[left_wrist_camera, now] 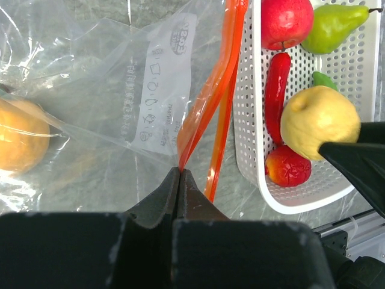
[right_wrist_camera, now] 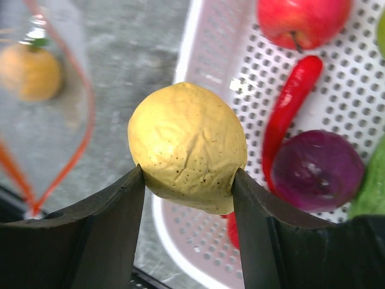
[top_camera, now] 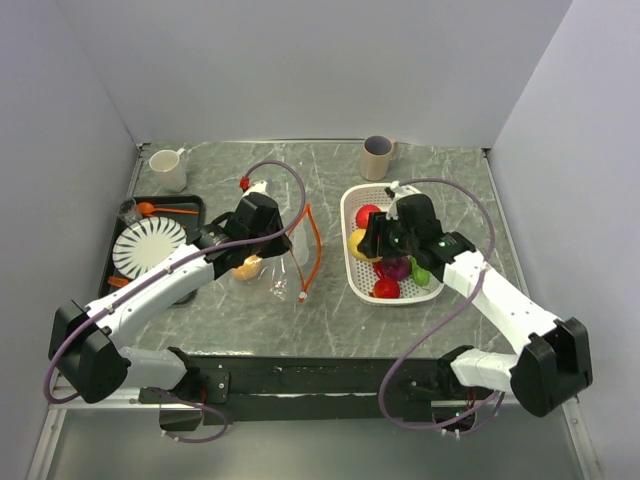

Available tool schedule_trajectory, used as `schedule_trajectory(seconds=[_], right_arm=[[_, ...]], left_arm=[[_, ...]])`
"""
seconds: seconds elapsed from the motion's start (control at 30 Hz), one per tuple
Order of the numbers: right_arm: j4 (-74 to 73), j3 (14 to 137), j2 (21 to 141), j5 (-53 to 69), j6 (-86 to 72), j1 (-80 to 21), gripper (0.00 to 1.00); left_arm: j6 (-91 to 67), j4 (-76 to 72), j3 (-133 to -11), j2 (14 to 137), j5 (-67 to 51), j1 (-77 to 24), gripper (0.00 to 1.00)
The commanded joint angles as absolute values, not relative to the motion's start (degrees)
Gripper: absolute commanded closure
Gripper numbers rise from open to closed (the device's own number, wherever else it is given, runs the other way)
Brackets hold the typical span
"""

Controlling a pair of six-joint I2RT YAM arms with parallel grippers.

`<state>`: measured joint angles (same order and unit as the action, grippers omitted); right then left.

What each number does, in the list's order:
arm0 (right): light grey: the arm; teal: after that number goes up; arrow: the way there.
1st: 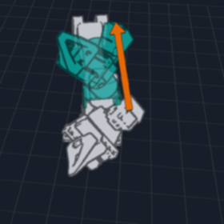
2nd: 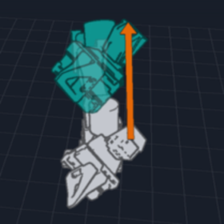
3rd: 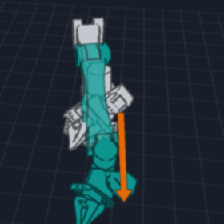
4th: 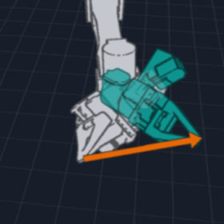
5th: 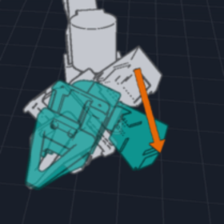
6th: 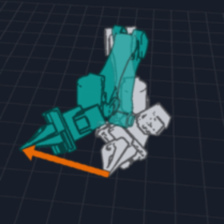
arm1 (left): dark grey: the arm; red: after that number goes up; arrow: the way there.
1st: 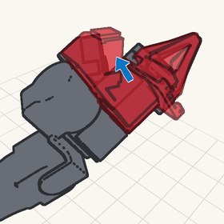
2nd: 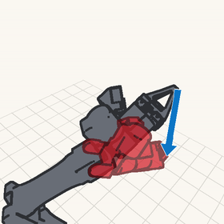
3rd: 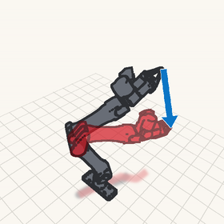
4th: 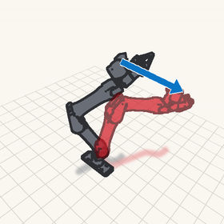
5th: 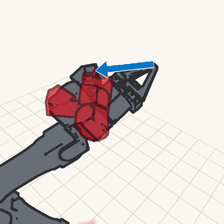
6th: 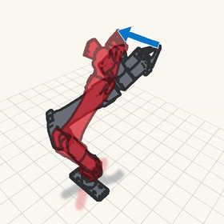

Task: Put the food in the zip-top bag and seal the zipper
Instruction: Pick up the fake fruit from the bin.

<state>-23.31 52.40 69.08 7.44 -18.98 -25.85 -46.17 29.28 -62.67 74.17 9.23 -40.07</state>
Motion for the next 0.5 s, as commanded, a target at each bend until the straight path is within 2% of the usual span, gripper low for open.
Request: schedule_trajectory(seconds=[0.0,0.3,0.47], right_arm=[[-16.88,51.5,64.43,13.26,-21.44,-25.66,0.67],[-9.96,49.49,63.63,23.02,-26.44,-26.63,0.67],[-5.01,48.69,66.0,24.08,-29.53,-30.14,0.67]], left_arm=[[-45.35,26.63,-62.75,74.09,8.18,-39.9,0.99],[-45.53,26.1,-62.84,74.53,6.77,-39.9,0.99],[-45.53,25.4,-63.02,75.14,6.07,-39.9,0.99]])
